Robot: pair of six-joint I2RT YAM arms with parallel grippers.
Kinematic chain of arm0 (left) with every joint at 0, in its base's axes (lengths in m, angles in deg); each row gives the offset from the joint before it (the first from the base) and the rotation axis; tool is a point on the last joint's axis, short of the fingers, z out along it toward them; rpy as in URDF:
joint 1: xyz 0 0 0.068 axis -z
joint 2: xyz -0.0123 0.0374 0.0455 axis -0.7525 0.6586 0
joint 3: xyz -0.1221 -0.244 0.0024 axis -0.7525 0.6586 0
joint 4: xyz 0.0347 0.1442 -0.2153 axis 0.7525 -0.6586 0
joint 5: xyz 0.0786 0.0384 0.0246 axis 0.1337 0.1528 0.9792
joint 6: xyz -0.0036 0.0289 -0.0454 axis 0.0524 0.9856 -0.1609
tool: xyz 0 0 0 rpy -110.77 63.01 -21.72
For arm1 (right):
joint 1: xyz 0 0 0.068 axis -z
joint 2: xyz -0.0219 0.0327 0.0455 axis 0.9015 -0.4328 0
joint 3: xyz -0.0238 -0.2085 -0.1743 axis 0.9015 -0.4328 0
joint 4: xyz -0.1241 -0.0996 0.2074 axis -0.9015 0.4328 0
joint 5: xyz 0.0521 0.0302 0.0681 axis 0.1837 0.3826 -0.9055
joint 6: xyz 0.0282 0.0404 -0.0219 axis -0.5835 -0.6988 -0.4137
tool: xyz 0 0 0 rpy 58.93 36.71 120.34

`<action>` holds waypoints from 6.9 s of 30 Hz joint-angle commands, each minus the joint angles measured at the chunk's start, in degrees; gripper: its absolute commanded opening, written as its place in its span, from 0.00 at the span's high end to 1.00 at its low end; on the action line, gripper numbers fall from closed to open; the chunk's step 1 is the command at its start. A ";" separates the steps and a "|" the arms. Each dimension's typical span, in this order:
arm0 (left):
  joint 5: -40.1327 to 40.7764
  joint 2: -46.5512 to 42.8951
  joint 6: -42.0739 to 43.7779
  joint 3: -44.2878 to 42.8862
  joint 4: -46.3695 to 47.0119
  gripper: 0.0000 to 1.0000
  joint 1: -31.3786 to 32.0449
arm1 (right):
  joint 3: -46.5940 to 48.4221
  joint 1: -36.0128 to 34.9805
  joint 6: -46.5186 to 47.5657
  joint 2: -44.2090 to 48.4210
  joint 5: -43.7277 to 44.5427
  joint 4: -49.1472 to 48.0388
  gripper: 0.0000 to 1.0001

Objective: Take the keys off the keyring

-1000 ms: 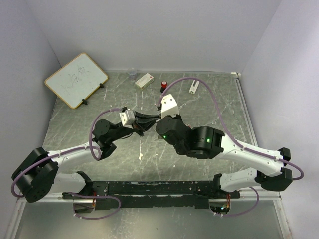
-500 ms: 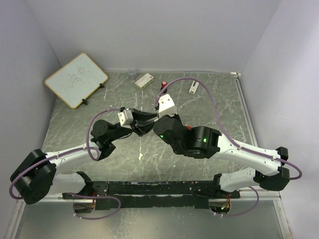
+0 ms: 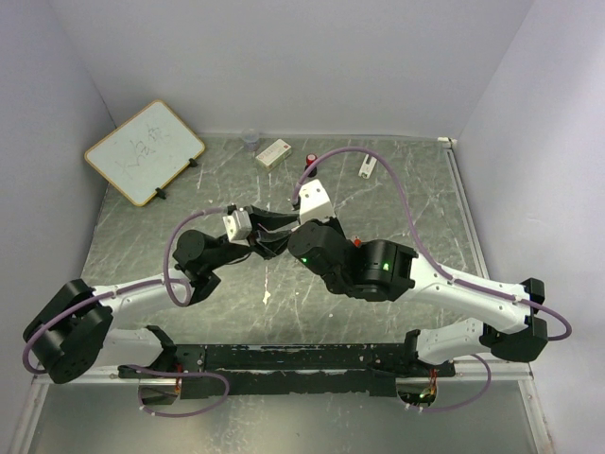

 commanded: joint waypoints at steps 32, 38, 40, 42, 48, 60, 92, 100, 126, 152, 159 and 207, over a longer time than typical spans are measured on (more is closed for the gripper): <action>-1.97 9.19 -3.65 -0.52 14.13 0.62 -0.29 | 2.69 -1.96 -0.53 -0.15 2.39 -0.09 1.00; -2.55 9.67 -3.09 -0.26 14.97 0.64 -0.28 | 2.79 -2.14 -0.41 -0.21 2.60 -0.06 1.00; -2.70 9.66 -2.95 -0.12 15.46 0.64 -0.30 | 2.77 -2.24 -0.35 -0.20 2.48 -0.08 1.00; -2.91 9.67 -2.87 0.07 16.13 0.63 -0.31 | 2.81 -2.40 -0.35 -0.15 2.39 -0.16 1.00; -3.65 9.88 -2.76 -0.05 17.01 0.65 -0.29 | 2.54 -2.76 -0.23 0.10 2.39 -0.43 1.00; -4.73 11.15 -3.98 -0.05 18.33 0.69 -0.28 | 2.08 -3.11 -0.34 1.06 2.77 -0.78 1.00; -1.82 8.66 -1.14 0.61 13.81 0.82 -0.31 | 2.37 -3.56 0.39 0.66 3.28 -1.79 1.00; 3.46 7.10 -0.39 1.32 11.52 0.93 -0.24 | 2.36 -3.57 -0.26 0.66 3.26 -1.00 1.00; 17.66 -1.17 4.92 0.24 0.57 0.93 -0.03 | 1.22 -4.17 -0.35 -0.93 -0.08 -0.84 1.00; 16.56 -13.26 3.92 3.24 2.12 0.93 -0.02 | -3.08 -4.09 -0.09 -2.08 1.24 -3.29 1.00; 15.61 -16.92 3.65 3.43 1.06 0.93 -0.06 | -4.15 -3.28 -0.95 -1.01 3.88 -1.76 1.00; 6.70 15.05 -20.23 2.20 -1.63 0.93 -13.45 | -28.51 42.55 4.18 -4.45 -37.12 -37.46 1.00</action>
